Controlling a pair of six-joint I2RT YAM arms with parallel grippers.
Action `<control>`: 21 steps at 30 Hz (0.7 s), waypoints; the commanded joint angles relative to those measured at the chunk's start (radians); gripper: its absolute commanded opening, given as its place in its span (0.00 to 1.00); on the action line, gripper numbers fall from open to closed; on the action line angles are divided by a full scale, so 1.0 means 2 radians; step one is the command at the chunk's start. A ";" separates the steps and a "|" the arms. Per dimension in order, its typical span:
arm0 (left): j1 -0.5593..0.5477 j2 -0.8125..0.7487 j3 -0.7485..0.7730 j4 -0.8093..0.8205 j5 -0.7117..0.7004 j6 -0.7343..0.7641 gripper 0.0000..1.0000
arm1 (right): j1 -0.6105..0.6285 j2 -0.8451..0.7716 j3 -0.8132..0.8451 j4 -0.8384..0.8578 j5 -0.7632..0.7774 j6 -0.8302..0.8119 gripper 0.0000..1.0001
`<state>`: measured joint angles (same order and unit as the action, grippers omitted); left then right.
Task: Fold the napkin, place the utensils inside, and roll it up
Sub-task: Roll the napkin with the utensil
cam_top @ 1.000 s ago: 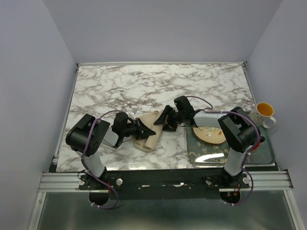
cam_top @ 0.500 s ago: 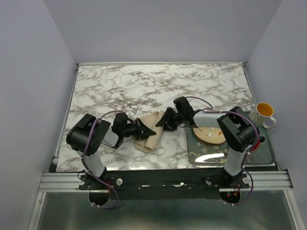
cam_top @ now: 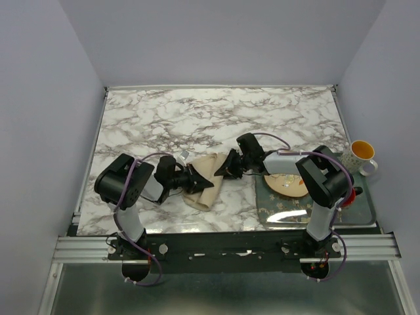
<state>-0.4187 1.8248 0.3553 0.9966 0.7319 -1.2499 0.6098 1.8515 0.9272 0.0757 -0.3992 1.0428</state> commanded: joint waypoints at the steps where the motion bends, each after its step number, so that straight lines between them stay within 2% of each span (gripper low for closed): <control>1: -0.002 -0.078 0.032 -0.196 -0.035 0.109 0.26 | 0.002 -0.002 0.007 -0.009 0.004 -0.012 0.01; 4: -0.003 -0.128 0.062 -0.309 -0.073 0.175 0.41 | 0.001 -0.008 0.013 -0.023 0.010 -0.020 0.01; 5: -0.003 -0.138 0.070 -0.333 -0.082 0.188 0.58 | 0.001 -0.008 0.016 -0.028 0.012 -0.021 0.01; 7: -0.005 -0.165 0.094 -0.403 -0.106 0.228 0.74 | 0.002 -0.007 0.022 -0.036 0.012 -0.021 0.00; 8: -0.011 -0.174 0.101 -0.427 -0.136 0.242 0.78 | 0.001 -0.007 0.023 -0.036 0.012 -0.018 0.01; 10: -0.021 -0.201 0.128 -0.491 -0.172 0.277 0.77 | 0.002 -0.007 0.026 -0.055 0.015 -0.016 0.00; 13: -0.080 -0.237 0.168 -0.546 -0.283 0.318 0.69 | 0.002 -0.006 0.040 -0.090 0.027 -0.011 0.01; 15: -0.155 -0.257 0.187 -0.583 -0.398 0.336 0.60 | 0.002 -0.001 0.062 -0.116 0.030 -0.004 0.01; 17: -0.197 -0.259 0.202 -0.596 -0.457 0.356 0.55 | 0.003 0.001 0.079 -0.167 0.048 -0.002 0.01; 19: -0.244 -0.248 0.214 -0.603 -0.526 0.368 0.55 | 0.004 -0.002 0.089 -0.189 0.060 0.002 0.01; 21: -0.275 -0.228 0.221 -0.610 -0.567 0.385 0.62 | 0.004 0.000 0.095 -0.197 0.057 0.009 0.01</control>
<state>-0.8471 1.3239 0.7654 -0.0814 -0.0269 -0.6067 0.6121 1.8515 1.0641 -0.1699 -0.3443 1.0290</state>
